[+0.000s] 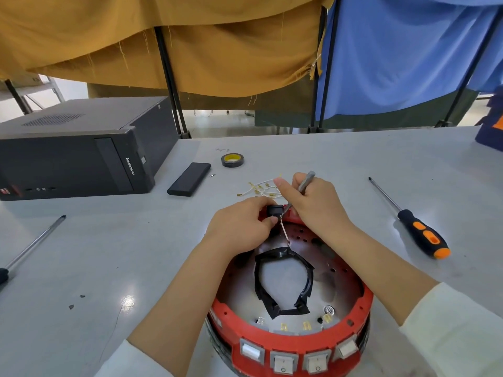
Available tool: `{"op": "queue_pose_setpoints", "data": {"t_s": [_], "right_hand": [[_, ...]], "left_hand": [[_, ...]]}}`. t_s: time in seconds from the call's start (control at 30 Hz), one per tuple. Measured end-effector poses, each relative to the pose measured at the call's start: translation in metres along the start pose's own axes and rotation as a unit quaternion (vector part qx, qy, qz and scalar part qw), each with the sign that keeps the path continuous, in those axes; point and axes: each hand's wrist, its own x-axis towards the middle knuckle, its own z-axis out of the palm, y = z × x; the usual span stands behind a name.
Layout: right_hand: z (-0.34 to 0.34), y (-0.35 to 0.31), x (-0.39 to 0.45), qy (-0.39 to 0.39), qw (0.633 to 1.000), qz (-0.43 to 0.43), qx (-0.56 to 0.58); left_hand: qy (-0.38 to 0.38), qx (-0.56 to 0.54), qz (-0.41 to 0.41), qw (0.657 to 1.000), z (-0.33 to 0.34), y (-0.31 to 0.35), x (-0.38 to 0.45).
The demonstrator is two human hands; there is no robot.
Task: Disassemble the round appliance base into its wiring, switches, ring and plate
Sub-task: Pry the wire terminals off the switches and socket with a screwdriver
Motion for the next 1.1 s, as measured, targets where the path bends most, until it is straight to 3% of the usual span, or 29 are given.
{"op": "queue_pose_setpoints", "data": {"t_s": [0.2, 0.33, 1.1], "right_hand": [[0.000, -0.003, -0.003, -0.013, 1.000, 0.006, 0.020], [-0.001, -0.005, -0.002, 0.029, 0.999, 0.004, 0.020], [-0.004, -0.018, -0.009, -0.005, 1.000, 0.022, 0.015]], "left_hand": [[0.002, 0.004, 0.004, 1.000, 0.001, 0.000, 0.001], [0.003, 0.003, 0.000, 1.000, 0.002, -0.001, 0.001], [0.011, 0.005, 0.008, 1.000, 0.002, -0.001, 0.000]]}}
